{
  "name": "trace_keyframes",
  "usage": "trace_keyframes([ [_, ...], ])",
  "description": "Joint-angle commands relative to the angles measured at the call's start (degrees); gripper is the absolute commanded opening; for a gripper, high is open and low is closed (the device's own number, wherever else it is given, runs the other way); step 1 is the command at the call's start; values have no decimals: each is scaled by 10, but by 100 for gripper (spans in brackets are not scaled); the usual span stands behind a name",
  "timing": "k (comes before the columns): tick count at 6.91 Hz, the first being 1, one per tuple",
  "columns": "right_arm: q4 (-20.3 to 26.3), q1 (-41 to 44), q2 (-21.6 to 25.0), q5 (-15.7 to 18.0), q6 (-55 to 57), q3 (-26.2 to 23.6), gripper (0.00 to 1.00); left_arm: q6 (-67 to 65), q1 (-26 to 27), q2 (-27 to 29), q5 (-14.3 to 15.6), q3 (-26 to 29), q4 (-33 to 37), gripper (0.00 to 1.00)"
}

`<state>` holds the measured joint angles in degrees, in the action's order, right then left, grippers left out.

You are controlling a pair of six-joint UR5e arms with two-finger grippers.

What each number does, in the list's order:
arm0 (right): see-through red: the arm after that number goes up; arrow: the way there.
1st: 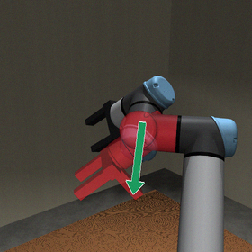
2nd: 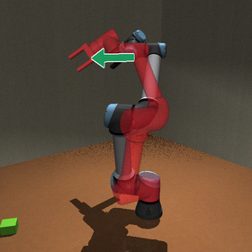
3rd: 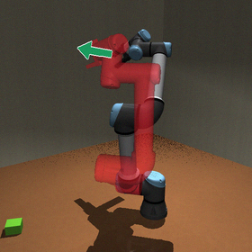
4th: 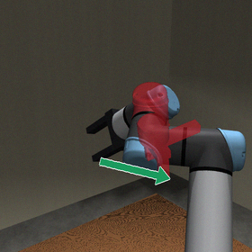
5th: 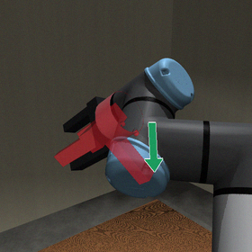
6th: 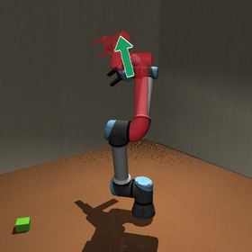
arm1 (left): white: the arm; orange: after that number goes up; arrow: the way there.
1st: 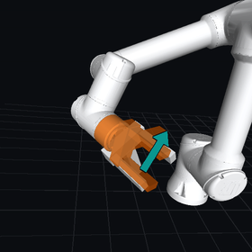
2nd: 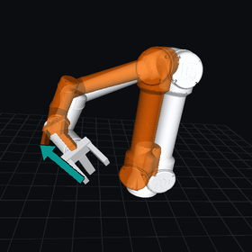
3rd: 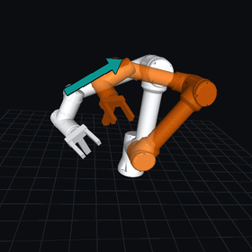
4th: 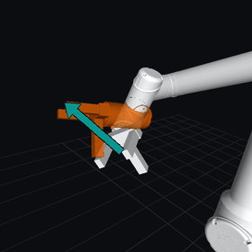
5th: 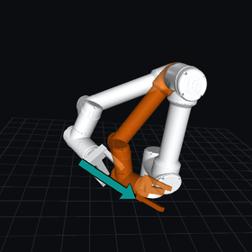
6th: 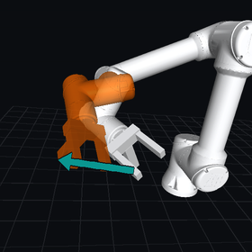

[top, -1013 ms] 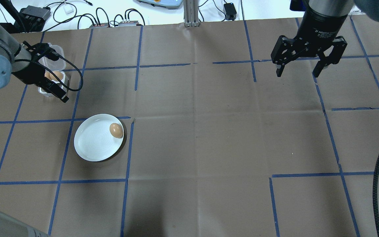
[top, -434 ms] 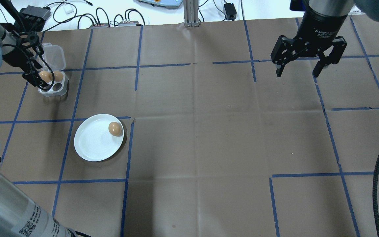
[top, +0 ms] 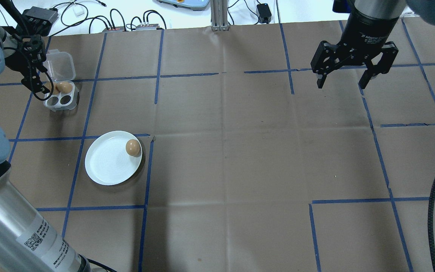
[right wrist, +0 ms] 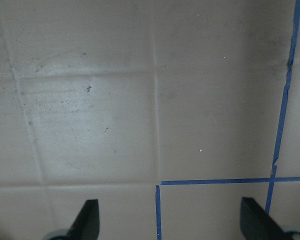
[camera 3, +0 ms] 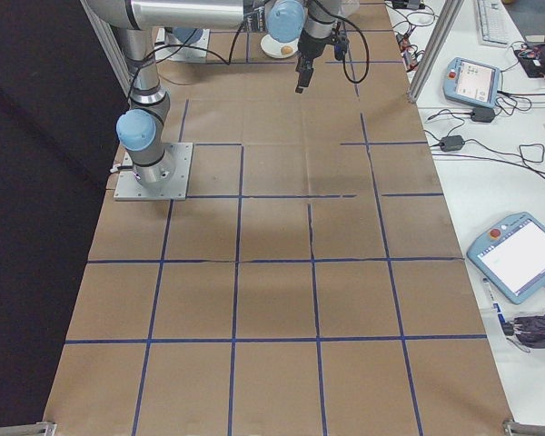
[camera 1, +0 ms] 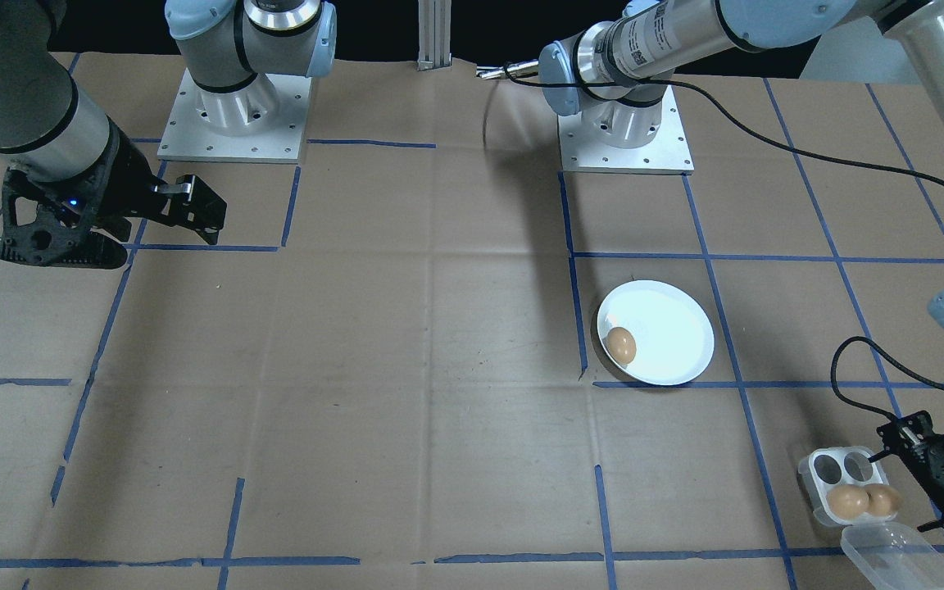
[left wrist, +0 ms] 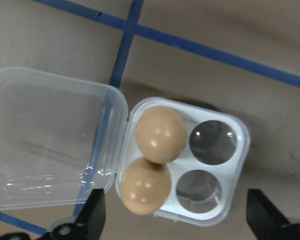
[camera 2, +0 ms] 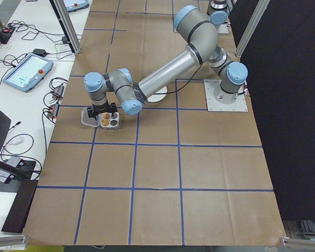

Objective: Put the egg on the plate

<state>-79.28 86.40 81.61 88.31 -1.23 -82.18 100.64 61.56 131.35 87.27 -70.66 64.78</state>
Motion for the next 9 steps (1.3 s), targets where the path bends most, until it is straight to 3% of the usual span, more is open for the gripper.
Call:
trace_keyframes([
  [1,0,0,0,0,0,0,100,2,-1,26,-3,20,3,96],
  [6,0,0,0,0,0,0,100,-5,-1,29,-2,14,9,91],
  [9,0,0,0,-1,0,0,100,-8,-1,29,-2,13,28,79],
])
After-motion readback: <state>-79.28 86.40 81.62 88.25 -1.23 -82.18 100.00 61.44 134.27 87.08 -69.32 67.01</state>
